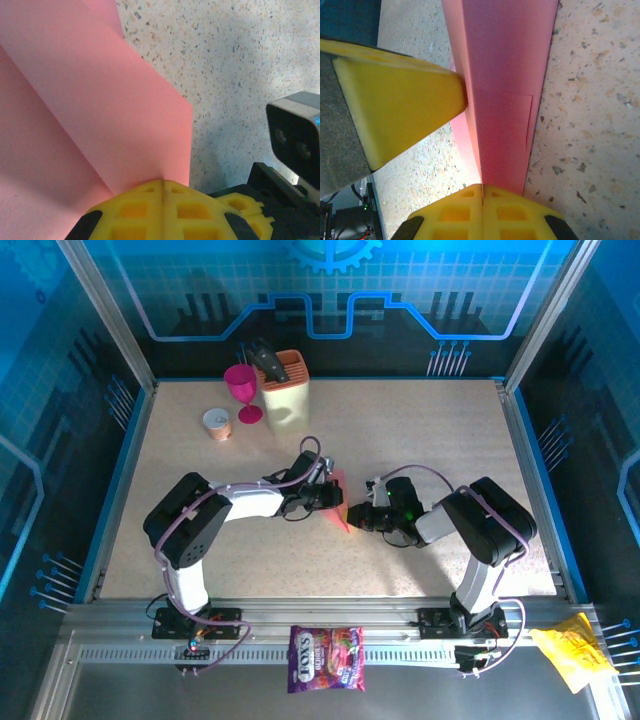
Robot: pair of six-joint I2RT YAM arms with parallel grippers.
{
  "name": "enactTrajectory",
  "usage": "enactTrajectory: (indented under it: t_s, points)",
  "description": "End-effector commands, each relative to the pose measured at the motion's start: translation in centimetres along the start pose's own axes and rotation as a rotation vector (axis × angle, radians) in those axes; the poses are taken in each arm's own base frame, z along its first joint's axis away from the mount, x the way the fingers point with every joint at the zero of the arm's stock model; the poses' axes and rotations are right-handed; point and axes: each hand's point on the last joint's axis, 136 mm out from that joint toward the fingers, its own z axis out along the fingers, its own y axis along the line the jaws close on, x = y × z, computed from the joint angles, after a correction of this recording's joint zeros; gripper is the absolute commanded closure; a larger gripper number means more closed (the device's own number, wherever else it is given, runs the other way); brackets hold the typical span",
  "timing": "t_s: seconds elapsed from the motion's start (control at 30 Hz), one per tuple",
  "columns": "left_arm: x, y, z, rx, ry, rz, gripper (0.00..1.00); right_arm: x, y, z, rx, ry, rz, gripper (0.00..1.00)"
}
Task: Fold a paper plane with a square sheet of paper (pick it up from the middle)
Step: Fourth fold the wing at the center of the table.
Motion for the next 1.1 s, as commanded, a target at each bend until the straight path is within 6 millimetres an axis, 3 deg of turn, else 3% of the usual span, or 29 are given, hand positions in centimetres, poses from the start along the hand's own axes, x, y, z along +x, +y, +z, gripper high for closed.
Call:
enactTrajectory:
  t_s: [0.0, 0.27, 1.07]
  points:
    - [-0.9, -0.8, 0.4, 0.038, -0.008, 0.03, 1.0, 7.0, -7.5, -0.7, 0.271, 0.184, 0.191, 1.0]
    - [-1.0, -2.0, -0.5, 0.105, -0.032, 0.031, 1.0, 6.8, -7.4, -0.6, 0.274, 0.186, 0.189, 1.0]
    - [-1.1, 1.5, 2.1, 0.009, -0.013, 0.024, 1.0, 7.0, -7.5, -0.5, 0.277, 0.202, 0.189, 1.0]
